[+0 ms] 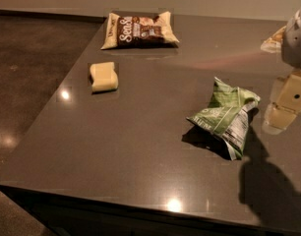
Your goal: Move green jalapeno chip bag near sponge
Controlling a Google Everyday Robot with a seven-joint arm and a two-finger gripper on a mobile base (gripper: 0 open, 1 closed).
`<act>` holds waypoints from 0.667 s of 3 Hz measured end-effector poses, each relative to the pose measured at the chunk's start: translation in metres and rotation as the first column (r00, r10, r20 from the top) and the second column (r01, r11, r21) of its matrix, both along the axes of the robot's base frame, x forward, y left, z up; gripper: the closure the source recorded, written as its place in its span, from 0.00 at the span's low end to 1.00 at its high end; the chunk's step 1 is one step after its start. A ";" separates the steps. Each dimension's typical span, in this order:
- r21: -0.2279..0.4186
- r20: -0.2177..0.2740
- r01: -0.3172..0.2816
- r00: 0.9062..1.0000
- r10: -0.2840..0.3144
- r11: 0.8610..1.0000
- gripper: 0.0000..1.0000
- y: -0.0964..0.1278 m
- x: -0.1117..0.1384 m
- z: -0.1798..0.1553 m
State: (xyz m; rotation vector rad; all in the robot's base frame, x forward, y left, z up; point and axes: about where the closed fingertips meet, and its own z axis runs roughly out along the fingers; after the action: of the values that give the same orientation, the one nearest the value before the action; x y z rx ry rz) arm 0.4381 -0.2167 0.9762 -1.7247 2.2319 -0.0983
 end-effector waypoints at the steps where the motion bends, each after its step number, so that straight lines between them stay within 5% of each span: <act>1: 0.001 0.004 -0.004 1.000 0.004 1.000 0.00 0.000 0.002 0.000; 2: 0.007 0.015 -0.024 1.000 0.024 1.000 0.00 0.002 0.009 -0.004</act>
Offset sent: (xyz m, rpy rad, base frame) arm 0.0178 0.0019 -0.0145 0.0155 -0.0065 0.0506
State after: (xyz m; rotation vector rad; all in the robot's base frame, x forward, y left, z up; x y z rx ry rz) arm 0.4468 -0.2150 0.9721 -1.7407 2.1977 -0.0968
